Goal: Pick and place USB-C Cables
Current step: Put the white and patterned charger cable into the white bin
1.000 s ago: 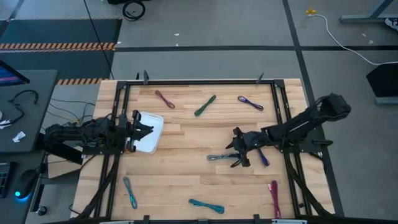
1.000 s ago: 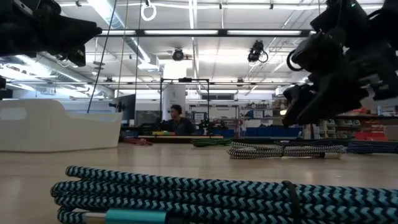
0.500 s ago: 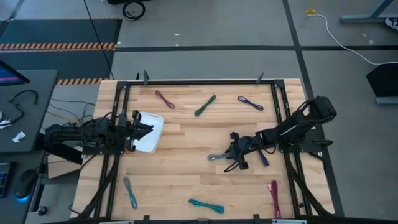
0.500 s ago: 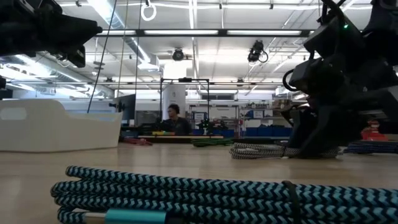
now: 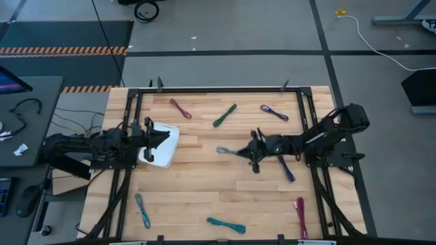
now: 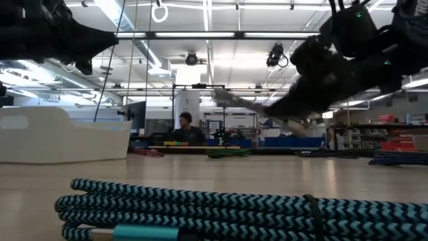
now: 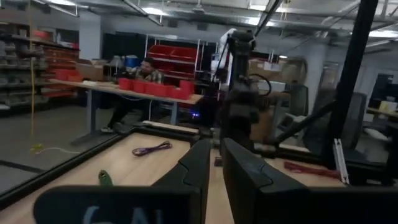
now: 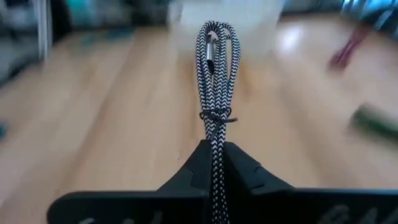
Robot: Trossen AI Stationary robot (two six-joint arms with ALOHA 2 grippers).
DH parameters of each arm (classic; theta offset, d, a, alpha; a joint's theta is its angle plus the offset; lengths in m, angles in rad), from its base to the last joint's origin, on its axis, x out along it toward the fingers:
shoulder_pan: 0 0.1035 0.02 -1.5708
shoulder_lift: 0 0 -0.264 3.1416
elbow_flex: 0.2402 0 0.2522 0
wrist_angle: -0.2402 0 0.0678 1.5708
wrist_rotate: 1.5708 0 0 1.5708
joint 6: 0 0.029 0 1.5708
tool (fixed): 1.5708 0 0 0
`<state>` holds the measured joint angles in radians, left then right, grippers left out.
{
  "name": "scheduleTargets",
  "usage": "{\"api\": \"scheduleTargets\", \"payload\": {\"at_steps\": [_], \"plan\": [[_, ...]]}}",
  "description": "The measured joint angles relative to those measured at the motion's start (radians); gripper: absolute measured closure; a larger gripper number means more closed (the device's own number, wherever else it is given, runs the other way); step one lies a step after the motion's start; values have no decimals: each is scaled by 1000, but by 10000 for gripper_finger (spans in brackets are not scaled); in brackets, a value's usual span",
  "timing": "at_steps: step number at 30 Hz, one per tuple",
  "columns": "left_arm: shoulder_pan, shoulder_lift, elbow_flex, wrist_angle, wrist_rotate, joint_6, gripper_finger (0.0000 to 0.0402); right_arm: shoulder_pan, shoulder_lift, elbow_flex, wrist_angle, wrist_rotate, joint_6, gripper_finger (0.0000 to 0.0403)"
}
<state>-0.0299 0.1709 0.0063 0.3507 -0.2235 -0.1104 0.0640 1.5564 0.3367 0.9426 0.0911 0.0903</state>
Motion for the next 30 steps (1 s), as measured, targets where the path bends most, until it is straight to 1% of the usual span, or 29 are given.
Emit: {"api": "scheduleTargets", "payload": {"at_steps": [2, 3, 4, 5, 7, 10, 12, 14, 18, 20, 24, 30], "plan": [[0, 88, 5, 55, -4, 2, 347, -30, 12, 3, 171, -6, -18, 384], [0, 137, 17, 51, -13, 5, 344, -43, 24, 15, 238, -6, -26, 384], [0, 183, 34, 48, -23, 16, 340, -56, 35, 36, 261, -7, -34, 384], [0, 225, 54, 49, -30, 29, 337, -68, 46, 66, 249, -16, -43, 384], [0, 301, 103, 61, -38, 65, 328, -87, 71, 170, 144, -67, -81, 384], [-1, 395, 185, 19, -39, 100, 311, -98, 123, 374, -139, -118, -182, 384], [-1, 431, 249, -48, -39, 114, 298, -105, 166, 520, -343, -120, -262, 384], [-1, 457, 322, -134, -38, 122, 285, -115, 210, 657, -504, -133, -345, 384], [-1, 478, 456, -326, -35, 105, 261, -136, 308, 884, -726, -182, -519, 384], [-1, 476, 511, -387, -35, 96, 250, -140, 357, 970, -778, -191, -619, 384], [-1, 477, 591, -470, -35, 96, 234, -140, 449, 1118, -784, -197, -834, 384], [-1, 477, 617, -487, -35, 95, 228, -140, 622, 1325, -788, -253, -1119, 385]]}}
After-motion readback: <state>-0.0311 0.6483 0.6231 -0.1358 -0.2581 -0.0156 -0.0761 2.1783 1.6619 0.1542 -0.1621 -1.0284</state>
